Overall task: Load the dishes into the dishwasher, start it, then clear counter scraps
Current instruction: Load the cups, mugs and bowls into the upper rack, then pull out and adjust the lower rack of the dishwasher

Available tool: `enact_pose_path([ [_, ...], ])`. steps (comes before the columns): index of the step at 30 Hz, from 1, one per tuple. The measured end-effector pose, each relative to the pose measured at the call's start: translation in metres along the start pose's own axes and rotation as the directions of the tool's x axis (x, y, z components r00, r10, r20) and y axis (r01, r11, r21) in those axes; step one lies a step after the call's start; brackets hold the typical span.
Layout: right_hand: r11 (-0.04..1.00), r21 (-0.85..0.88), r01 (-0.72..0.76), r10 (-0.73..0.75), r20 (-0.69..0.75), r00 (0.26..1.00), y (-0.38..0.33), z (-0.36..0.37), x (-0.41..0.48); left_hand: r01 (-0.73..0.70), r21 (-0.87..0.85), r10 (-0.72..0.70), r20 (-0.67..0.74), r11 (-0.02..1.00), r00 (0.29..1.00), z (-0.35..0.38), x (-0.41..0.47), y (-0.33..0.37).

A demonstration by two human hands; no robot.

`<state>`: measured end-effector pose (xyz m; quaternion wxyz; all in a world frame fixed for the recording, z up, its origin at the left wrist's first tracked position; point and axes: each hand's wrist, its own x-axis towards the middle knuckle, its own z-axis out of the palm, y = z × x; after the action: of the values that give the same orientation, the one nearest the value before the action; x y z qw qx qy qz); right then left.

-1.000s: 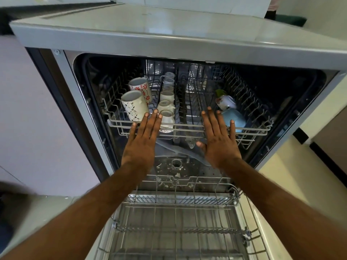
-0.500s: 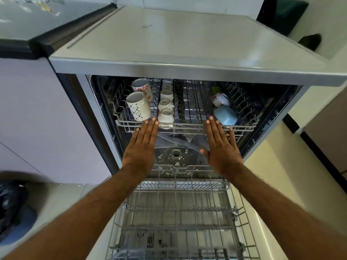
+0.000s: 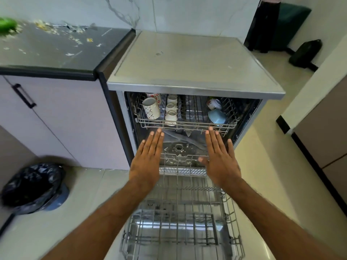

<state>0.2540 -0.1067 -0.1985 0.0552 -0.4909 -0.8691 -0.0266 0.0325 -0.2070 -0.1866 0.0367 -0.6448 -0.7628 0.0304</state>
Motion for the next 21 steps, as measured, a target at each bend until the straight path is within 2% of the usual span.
enact_pose_path([
  [5,0.998,0.001,0.063,-0.063,0.004,0.998,-0.029,-0.078,-0.052,0.004,-0.013,-0.006,-0.097,1.0,0.995,-0.064,-0.072,-0.003],
  [8,0.991,0.004,0.135,-0.134,-0.096,0.986,-0.049,-0.142,-0.071,0.025,-0.033,-0.032,-0.23,0.999,0.973,-0.126,-0.11,-0.017],
  [11,0.983,0.004,0.182,-0.178,-0.177,0.968,-0.075,-0.219,-0.079,0.046,-0.042,-0.056,-0.296,0.998,0.954,-0.203,-0.144,-0.035],
  [14,0.975,0.026,0.219,-0.208,-0.213,0.955,-0.108,-0.302,-0.077,0.078,-0.043,-0.088,-0.316,0.996,0.945,-0.293,-0.175,-0.055],
  [17,0.964,0.067,0.258,-0.241,-0.197,0.95,-0.148,-0.385,-0.08,0.15,-0.04,-0.155,-0.249,0.988,0.956,-0.383,-0.205,-0.081],
  [21,0.937,0.113,0.331,-0.3,-0.23,0.926,-0.203,-0.469,-0.08,0.254,-0.051,-0.258,-0.276,0.966,0.926,-0.461,-0.234,-0.132],
])
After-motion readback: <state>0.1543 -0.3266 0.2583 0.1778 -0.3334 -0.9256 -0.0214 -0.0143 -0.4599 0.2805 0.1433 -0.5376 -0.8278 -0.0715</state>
